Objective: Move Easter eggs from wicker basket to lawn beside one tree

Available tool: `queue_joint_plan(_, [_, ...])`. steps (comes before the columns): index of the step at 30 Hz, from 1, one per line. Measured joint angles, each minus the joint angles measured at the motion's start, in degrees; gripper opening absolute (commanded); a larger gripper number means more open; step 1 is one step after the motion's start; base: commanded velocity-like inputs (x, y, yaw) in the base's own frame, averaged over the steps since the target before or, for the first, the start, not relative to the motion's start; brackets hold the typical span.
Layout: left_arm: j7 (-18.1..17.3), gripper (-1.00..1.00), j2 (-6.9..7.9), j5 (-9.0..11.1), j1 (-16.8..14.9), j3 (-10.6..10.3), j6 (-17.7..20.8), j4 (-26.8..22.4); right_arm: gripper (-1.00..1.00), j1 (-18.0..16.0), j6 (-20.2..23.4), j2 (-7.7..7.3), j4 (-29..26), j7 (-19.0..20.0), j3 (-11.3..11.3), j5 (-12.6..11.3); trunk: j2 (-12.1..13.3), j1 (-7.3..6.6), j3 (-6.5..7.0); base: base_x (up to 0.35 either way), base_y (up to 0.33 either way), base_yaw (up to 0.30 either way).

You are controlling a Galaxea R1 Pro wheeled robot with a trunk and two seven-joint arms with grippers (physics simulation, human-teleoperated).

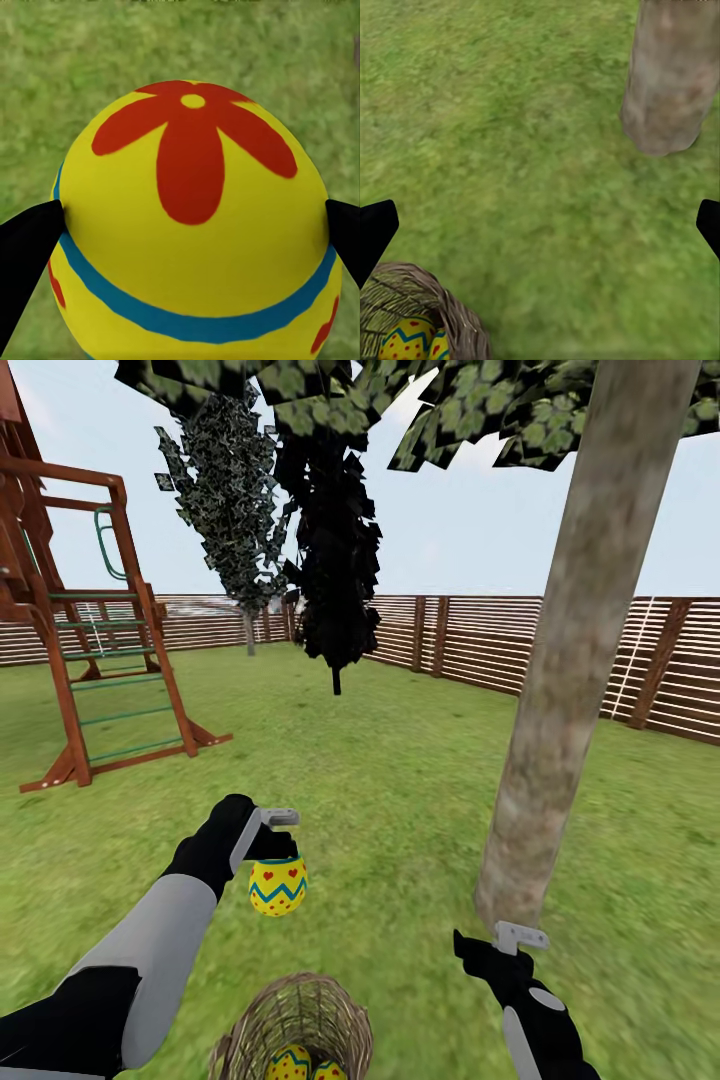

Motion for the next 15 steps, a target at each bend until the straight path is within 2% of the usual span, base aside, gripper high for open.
queue_joint_plan(5, [0.00,-1.00,0.00,-0.01,0.02,0.00,-0.01,0.02,1.00,0.00,0.00,0.32,0.00,0.00,0.94,0.00,2.00,-1.10,1.04,0.000,0.000,-0.058])
queue_joint_plan(15, [0.00,-1.00,-0.01,-0.01,0.02,0.00,-0.02,0.10,1.00,0.01,0.00,0.39,0.02,-0.01,1.54,-0.07,6.02,-3.30,3.56,0.000,0.000,-0.202])
